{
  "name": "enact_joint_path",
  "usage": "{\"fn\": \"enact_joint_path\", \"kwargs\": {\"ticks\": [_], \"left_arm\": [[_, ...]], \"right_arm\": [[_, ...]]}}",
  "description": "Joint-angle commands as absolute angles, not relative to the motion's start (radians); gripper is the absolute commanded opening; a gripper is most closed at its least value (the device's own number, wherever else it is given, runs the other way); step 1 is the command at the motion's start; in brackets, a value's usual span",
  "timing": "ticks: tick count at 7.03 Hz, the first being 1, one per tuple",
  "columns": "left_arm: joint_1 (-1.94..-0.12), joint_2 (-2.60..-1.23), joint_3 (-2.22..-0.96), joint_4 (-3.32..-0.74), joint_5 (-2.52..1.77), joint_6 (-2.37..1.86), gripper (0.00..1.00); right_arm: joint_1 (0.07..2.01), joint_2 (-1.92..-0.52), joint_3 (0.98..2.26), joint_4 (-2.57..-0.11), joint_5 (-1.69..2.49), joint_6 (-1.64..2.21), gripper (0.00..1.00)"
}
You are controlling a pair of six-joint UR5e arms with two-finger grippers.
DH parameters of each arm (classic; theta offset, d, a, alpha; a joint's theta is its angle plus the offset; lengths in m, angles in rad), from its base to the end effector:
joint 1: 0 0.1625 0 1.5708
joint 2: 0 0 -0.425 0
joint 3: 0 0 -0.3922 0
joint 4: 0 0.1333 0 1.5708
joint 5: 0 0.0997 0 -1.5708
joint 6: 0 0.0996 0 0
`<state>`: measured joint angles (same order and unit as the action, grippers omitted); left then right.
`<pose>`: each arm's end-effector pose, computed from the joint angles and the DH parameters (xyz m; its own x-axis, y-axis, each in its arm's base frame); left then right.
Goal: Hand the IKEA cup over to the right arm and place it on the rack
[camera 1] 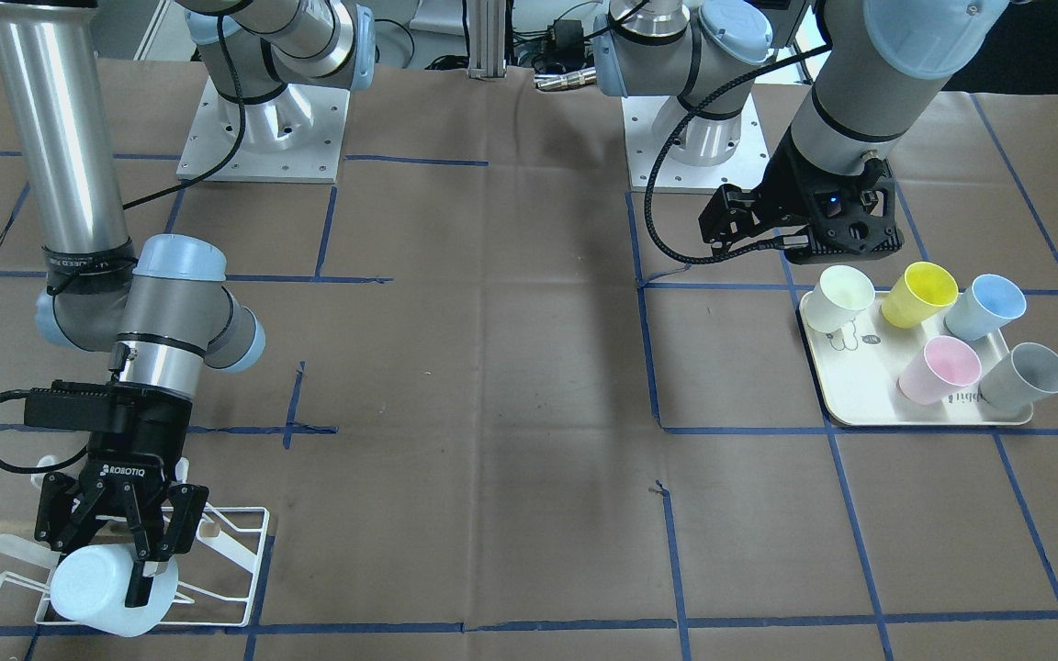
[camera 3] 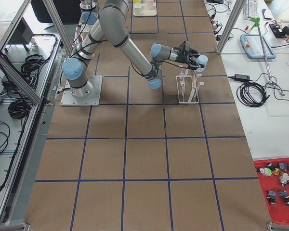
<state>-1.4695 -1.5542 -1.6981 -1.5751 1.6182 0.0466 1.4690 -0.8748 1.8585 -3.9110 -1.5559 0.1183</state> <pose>-0.0804 -0.4810 0.4338 -0.9979 -0.0495 -0.0417 -0.0540 0.9917 0.1168 0.0723 -0.6188 0.2384 -0.9867 0.1115 -0.1185 0.1390 0.1998 -0.9699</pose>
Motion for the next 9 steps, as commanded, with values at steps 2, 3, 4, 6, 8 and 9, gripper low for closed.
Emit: {"fn": "enact_joint_path", "kwargs": {"ticks": [2,3,4,6,8,9], "left_arm": [[-1.23,-1.473,-1.848,-1.552,1.618,0.333,0.99],[-1.145,-1.46,-1.882,-1.54,1.621,0.442,0.99],[-1.07,-1.448,-1.906,-1.537,1.62,0.51,0.98],[-1.022,-1.428,-1.927,-1.531,1.631,0.572,0.97],[-1.02,-1.419,-1.989,-1.453,1.634,0.571,0.97],[-1.017,-1.419,-2.066,-1.354,1.634,0.571,0.97]], "right_arm": [[1.47,-0.871,1.862,-3.904,-1.552,0.133,0.99],[1.47,-0.871,1.864,-3.902,-1.554,0.132,1.0],[1.47,-0.871,1.864,-3.902,-1.554,0.13,1.0],[1.471,-0.891,1.858,-3.901,-1.555,0.123,1.0],[1.473,-0.935,1.858,-3.886,-1.554,0.12,1.0],[1.486,-0.983,1.862,-3.861,-1.551,0.121,1.0]]}}
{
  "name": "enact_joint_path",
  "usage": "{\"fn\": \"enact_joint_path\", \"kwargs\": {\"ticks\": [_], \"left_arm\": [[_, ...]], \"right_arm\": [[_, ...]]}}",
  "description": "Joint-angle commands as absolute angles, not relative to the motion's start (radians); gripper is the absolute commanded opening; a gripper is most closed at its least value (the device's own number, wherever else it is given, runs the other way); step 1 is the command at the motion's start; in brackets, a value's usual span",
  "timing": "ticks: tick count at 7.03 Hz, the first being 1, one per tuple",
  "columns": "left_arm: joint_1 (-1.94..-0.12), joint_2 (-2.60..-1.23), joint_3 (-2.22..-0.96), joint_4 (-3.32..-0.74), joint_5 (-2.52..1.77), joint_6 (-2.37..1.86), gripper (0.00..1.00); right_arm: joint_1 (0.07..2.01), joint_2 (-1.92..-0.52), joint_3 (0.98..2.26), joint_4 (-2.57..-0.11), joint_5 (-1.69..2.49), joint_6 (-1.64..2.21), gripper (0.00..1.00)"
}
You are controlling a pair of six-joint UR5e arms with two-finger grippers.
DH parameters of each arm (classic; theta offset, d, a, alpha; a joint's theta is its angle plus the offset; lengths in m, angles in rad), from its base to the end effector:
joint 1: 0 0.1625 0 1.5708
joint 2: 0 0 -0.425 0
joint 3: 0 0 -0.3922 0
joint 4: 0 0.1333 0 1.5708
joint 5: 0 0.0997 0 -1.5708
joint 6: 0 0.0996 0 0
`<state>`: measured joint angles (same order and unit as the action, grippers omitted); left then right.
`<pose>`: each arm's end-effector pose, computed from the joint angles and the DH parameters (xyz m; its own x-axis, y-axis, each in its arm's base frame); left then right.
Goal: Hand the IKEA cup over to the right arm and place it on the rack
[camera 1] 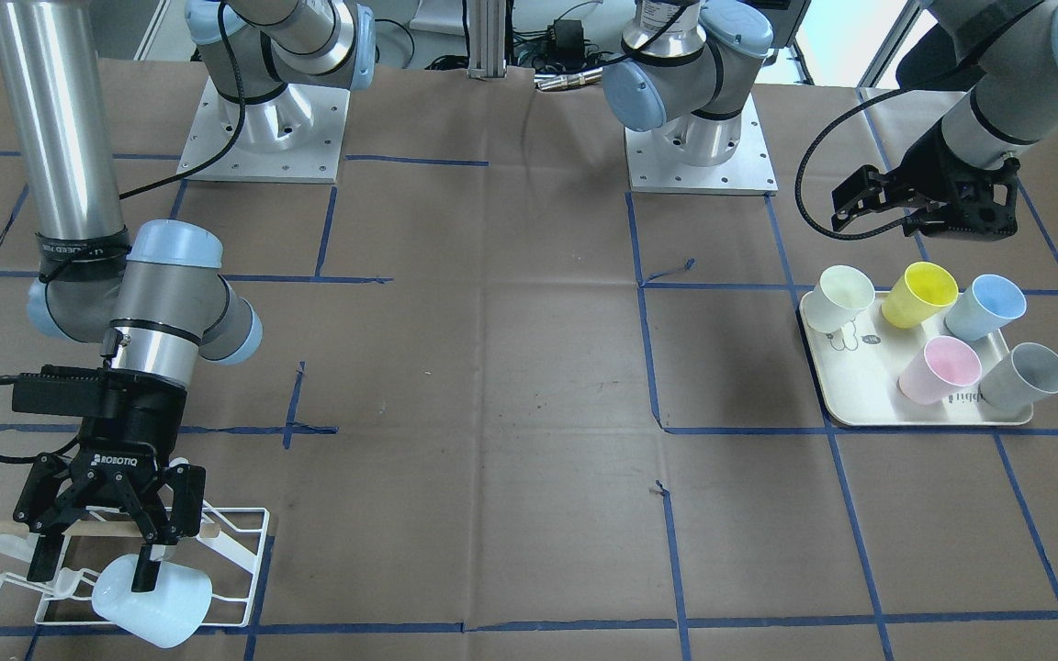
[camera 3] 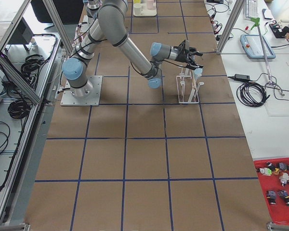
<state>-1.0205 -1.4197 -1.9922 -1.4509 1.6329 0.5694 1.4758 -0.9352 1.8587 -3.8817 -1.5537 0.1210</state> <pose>0.0996 -0.4054 0.3647 -0.9993 0.0214 0.0291 0.0258 0.9869 0.1593 0.0770 -0.6150 0.2715 -0.9876 0.0994 -0.1218 0.1375 0.1708 -0.9757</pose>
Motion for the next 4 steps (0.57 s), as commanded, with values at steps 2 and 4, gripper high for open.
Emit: {"fn": "enact_joint_path", "kwargs": {"ticks": [2,4], "left_arm": [[-1.012,-1.434,-2.199,-1.188,1.635,0.571,0.97],[-1.003,-1.465,-2.226,-1.132,1.632,0.569,0.97]], "right_arm": [[1.557,-1.09,1.862,-3.827,-1.543,0.13,1.0],[1.586,-1.114,1.856,-3.841,-1.25,0.136,1.0]]}}
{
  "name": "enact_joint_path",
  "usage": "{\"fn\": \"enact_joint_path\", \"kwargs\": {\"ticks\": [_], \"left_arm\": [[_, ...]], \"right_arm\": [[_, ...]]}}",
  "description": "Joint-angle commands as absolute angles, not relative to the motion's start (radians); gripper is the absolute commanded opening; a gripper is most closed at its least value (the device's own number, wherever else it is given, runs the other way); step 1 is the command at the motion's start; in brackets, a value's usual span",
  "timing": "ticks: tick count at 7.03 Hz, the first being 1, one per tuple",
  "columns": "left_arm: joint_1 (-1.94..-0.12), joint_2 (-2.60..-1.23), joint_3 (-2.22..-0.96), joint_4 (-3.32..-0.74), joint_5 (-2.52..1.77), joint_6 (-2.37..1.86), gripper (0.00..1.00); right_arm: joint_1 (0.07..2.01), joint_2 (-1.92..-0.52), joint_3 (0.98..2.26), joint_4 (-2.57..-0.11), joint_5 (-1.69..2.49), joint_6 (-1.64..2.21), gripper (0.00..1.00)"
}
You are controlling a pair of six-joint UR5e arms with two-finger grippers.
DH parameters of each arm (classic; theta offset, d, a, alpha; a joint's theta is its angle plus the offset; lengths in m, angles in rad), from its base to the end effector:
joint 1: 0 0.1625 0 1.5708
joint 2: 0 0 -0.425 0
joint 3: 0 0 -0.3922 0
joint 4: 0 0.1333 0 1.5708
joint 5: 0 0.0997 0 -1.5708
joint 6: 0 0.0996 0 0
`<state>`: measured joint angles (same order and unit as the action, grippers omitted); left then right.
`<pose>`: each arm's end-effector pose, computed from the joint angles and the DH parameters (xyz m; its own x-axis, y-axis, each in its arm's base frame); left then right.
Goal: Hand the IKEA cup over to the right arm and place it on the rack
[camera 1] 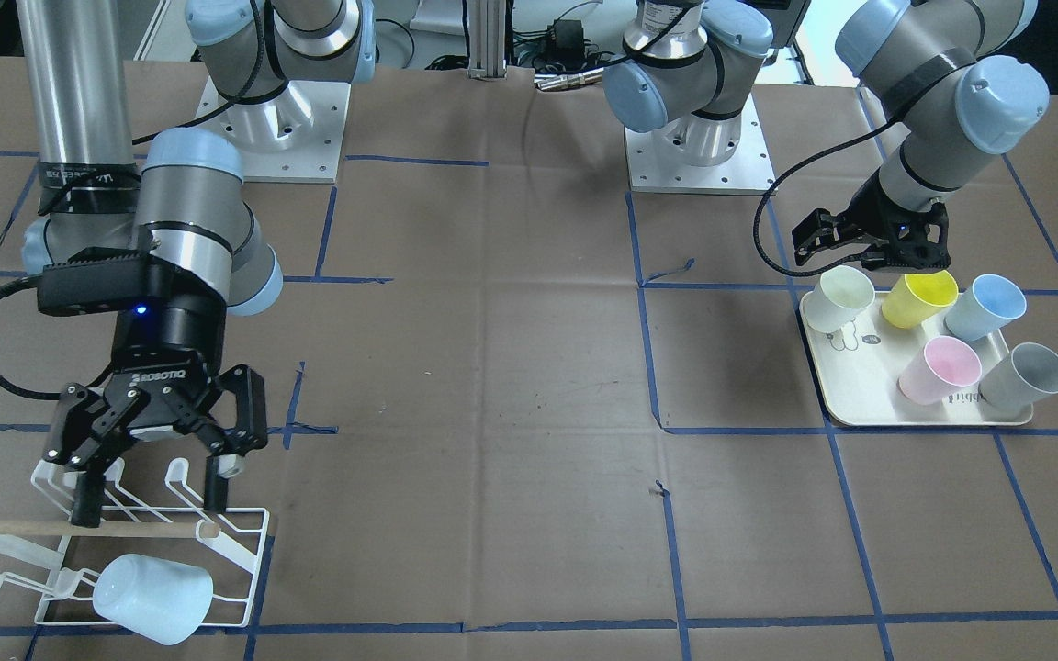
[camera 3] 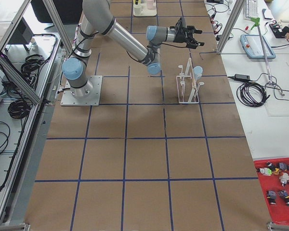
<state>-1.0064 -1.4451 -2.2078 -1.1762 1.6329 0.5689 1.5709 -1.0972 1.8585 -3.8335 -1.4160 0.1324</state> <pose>0.0938 -0.3859 0.2819 -0.9999 0.0074 0.0108 0.0088 0.9913 0.1313 0.1487 -0.5828 0.3628 -0.9794 -0.1434 -0.1423 0.1304 0.0891 -0.9875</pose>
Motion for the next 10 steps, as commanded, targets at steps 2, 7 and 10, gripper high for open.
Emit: {"fn": "enact_joint_path", "kwargs": {"ticks": [2,7,10], "left_arm": [[-1.003,-1.535,-2.227,-1.07,1.629,0.566,0.97],[-1.003,-1.606,-2.241,-1.02,1.64,0.575,0.66],[-1.003,-1.597,-2.24,-1.037,1.661,0.565,0.0]], "right_arm": [[1.589,-1.109,1.856,-3.847,-1.197,0.141,1.0],[1.646,-1.103,1.856,-3.853,-1.178,0.914,1.0],[1.69,-1.092,1.855,-3.843,-1.19,1.131,1.0]]}}
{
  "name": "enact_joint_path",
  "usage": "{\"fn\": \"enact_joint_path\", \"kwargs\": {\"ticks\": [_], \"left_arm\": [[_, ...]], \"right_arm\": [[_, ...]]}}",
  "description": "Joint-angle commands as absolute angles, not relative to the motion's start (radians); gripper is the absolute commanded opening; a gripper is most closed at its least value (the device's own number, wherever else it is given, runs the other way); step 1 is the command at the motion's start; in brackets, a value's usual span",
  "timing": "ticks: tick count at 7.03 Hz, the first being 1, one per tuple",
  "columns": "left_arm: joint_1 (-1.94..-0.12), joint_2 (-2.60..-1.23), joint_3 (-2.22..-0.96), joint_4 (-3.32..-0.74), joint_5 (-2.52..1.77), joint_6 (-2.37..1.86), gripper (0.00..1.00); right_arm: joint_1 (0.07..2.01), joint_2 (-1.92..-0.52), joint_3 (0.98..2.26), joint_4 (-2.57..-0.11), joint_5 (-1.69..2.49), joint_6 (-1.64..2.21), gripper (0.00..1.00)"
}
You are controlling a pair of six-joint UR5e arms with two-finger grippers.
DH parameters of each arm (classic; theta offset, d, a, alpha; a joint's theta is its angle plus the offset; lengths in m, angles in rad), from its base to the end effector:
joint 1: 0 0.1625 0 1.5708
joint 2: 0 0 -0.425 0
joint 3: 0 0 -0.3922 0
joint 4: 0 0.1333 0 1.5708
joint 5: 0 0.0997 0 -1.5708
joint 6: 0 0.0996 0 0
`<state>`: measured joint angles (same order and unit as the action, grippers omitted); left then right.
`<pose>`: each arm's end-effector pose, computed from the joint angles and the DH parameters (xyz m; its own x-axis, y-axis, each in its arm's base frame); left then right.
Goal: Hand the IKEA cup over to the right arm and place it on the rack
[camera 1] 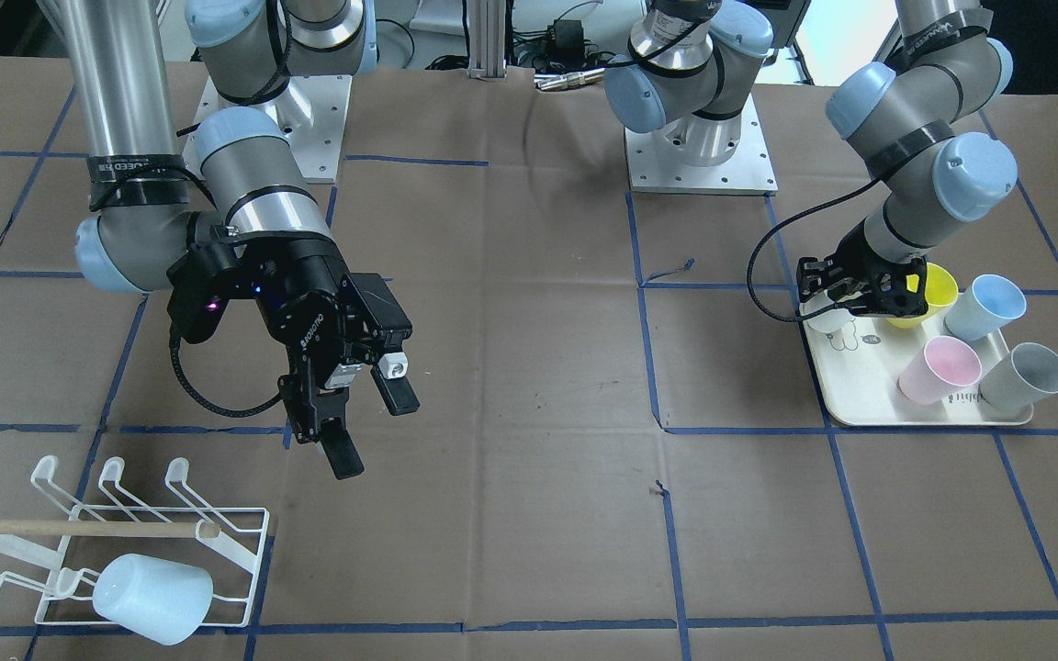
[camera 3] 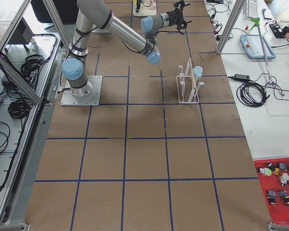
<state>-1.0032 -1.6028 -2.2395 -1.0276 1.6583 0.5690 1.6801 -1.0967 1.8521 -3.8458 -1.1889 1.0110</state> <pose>0.1080 -0.4011 0.2208 -0.9999 0.0072 0.0118 0.0092 0.9839 0.1787 0.2323 -0.5549 0.3666 -0.4730 -0.2071 -0.8564 0.7443 0.4263 -0.5142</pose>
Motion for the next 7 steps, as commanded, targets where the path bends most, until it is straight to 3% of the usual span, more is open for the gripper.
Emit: {"fn": "enact_joint_path", "kwargs": {"ticks": [1,3,5,7], "left_arm": [[-1.005,-1.589,-2.238,-1.046,1.661,0.56,0.0],[-1.014,-1.562,-2.141,-1.165,1.709,0.551,0.0],[-1.023,-1.531,-1.87,-1.506,1.706,0.551,0.0],[-1.092,-1.584,-1.682,-1.603,1.692,0.526,0.0]], "right_arm": [[1.697,-1.079,1.859,-3.846,-1.187,1.199,1.0],[1.713,-1.057,1.856,-3.841,-1.186,1.316,1.0],[1.741,-1.054,1.856,-3.727,-1.189,1.335,1.0],[1.762,-1.057,1.855,-3.675,-1.189,1.333,1.0]]}}
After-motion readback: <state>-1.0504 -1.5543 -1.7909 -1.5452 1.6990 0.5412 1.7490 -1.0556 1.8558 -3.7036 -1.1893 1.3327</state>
